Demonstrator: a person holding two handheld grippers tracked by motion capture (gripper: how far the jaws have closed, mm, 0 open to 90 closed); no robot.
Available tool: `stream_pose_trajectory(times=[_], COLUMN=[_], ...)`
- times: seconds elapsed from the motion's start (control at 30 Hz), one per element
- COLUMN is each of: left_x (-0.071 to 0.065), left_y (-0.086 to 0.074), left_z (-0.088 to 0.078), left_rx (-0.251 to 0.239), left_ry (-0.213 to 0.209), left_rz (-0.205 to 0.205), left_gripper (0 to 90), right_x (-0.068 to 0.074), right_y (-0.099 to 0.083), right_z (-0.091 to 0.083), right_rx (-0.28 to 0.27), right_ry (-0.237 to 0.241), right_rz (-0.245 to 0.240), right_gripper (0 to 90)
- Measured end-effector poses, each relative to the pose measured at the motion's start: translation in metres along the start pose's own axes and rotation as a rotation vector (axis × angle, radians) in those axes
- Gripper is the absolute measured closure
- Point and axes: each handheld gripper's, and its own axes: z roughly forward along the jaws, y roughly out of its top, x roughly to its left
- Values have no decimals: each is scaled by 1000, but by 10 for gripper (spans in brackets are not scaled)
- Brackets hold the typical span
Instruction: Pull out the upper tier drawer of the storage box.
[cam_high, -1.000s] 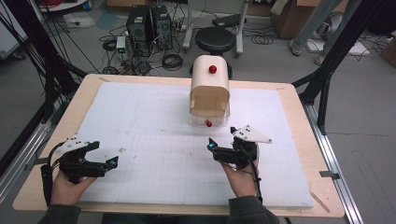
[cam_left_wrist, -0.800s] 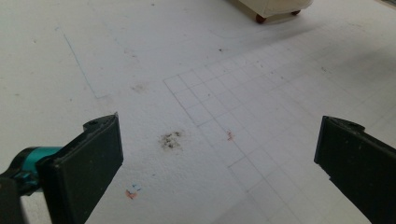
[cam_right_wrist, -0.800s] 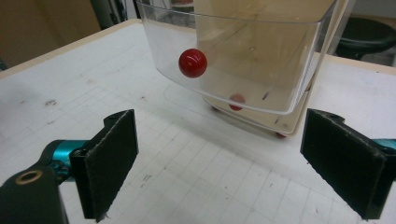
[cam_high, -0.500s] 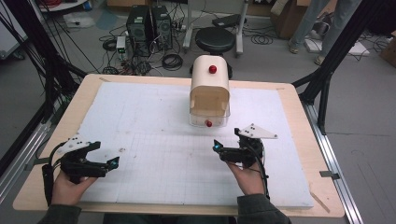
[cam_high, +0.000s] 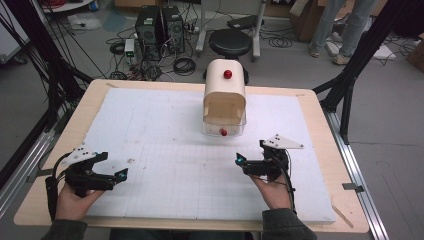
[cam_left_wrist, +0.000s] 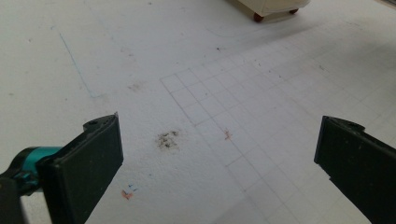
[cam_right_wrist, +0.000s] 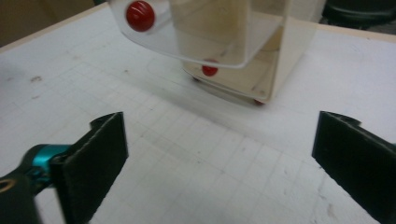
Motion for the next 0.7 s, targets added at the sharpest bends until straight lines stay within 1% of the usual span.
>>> stream_pose_trajectory(times=[0.1, 0.27, 0.47, 0.7], left_x=[-1, -1, -2, -2], left_y=[0, 0, -1, -1], left_z=[0, 1, 1, 1], left_rx=[-2, -2, -2, 3], left_ry=[-1, -4, -6, -8], left_rz=[-2, -1, -3, 2], left_gripper=[17, 17, 17, 17], right_x=[-5, -12, -20, -27], right_y=[-3, -8, -15, -22], right_z=[-3, -9, -16, -22], right_rx=[8, 7, 13, 15], right_ry=[-1, 7, 11, 6], right_rz=[5, 0, 12, 21], right_gripper=[24, 21, 14, 5])
